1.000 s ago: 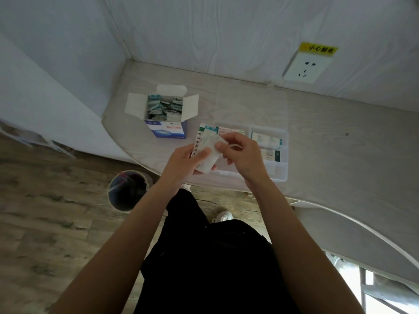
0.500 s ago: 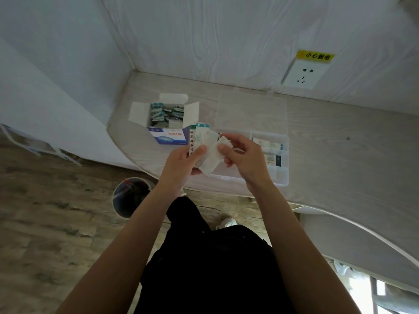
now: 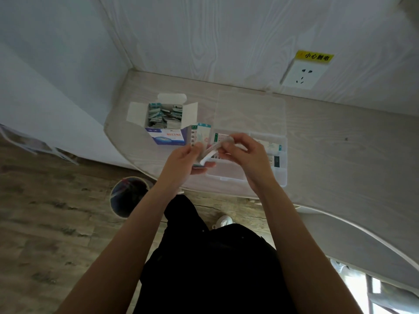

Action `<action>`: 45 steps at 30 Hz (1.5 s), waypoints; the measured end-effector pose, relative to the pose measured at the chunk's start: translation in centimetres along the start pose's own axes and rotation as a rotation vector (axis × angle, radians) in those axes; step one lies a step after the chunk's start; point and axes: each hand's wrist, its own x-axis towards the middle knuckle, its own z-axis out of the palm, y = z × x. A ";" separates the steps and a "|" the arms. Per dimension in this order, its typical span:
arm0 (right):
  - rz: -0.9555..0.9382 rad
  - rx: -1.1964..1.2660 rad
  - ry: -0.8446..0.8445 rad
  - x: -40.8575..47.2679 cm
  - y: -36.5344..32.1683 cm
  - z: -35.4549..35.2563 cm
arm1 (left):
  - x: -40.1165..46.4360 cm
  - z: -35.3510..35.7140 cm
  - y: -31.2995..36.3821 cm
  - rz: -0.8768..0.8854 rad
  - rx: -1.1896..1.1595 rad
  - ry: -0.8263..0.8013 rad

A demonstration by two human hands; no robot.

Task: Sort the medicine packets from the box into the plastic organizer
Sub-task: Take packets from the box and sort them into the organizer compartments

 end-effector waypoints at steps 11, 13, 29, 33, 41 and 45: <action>-0.111 -0.471 0.212 1.4 1.9 -3.5 | 1.5 -1.3 -2.4 0.039 0.079 0.089; -0.197 -0.620 0.268 2.5 2.4 -3.9 | 1.7 -1.7 -2.7 0.022 0.084 0.110; -0.419 -1.847 -0.248 4.9 2.9 -1.1 | 2.0 -2.1 -3.2 -0.011 0.082 0.109; -0.415 -1.867 -0.279 5.5 2.8 -0.9 | 1.9 -2.1 -3.1 -0.019 0.072 0.103; -0.514 -1.660 -0.326 5.6 3.4 -1.0 | 1.8 -1.7 -2.8 -0.017 0.030 0.047; -0.339 -0.979 -0.064 4.2 3.0 -0.3 | 1.7 -1.5 -2.6 -0.002 0.100 -0.015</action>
